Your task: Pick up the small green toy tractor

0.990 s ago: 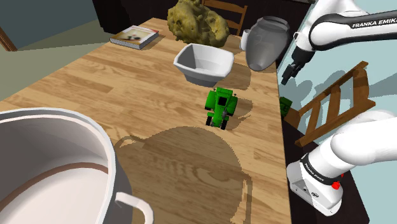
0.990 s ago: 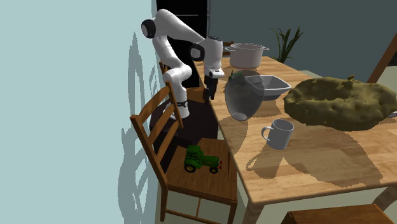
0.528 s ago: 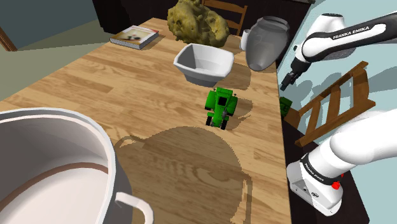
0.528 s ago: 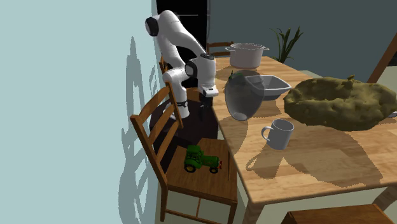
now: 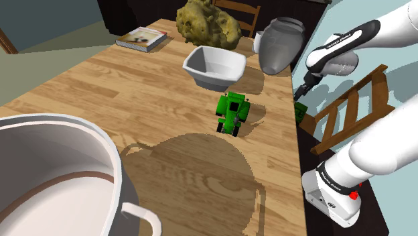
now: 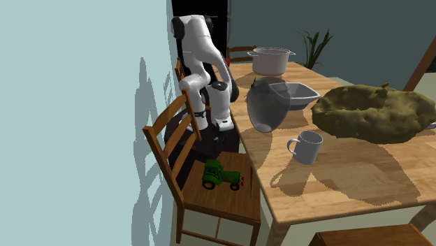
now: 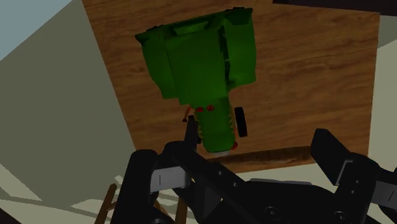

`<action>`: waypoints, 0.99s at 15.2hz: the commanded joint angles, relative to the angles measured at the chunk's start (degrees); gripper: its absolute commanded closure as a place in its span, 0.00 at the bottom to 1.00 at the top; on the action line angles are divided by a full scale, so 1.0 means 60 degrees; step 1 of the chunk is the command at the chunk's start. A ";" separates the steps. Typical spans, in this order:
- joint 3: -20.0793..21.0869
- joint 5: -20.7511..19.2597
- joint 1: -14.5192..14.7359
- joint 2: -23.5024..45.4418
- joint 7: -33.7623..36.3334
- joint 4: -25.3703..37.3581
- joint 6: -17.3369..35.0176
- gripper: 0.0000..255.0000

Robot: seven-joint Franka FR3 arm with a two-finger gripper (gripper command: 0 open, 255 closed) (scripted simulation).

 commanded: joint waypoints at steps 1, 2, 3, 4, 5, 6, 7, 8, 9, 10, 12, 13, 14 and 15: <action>-0.0221 0.1425 0.0098 0.1016 -0.1266 0.0325 0.0475 0.00; -0.0169 0.2205 0.0008 0.1529 -0.1943 0.0542 0.0611 0.00; -0.0006 0.2959 -0.0192 0.2030 -0.2598 0.0782 0.0707 0.00; 0.0193 0.3583 -0.0432 0.2461 -0.3142 0.1013 0.0766 0.00; 0.0358 0.3765 -0.0565 0.2602 -0.3279 0.1025 0.0869 0.00; 0.0477 0.3970 -0.0650 0.2749 -0.3431 0.1041 0.0966 0.00; 0.0591 0.4178 -0.0729 0.2897 -0.3585 0.1061 0.1060 0.00; 0.0708 0.4384 -0.0810 0.3045 -0.3739 0.1083 0.1153 0.00; 0.0830 0.4586 -0.0897 0.3191 -0.3891 0.1109 0.1245 0.00; 0.0956 0.4786 -0.0987 0.3337 -0.4041 0.1137 0.1335 0.00; 0.1162 0.5091 -0.1137 0.3564 -0.4271 0.1186 0.1476 0.00; 0.1164 0.5089 -0.1139 0.3563 -0.4270 0.1186 0.1476 0.00; 0.1170 0.5093 -0.1138 0.3582 -0.4261 0.1215 0.1464 1.00; 0.1173 0.5098 -0.1146 0.3586 -0.4272 0.1216 0.1466 1.00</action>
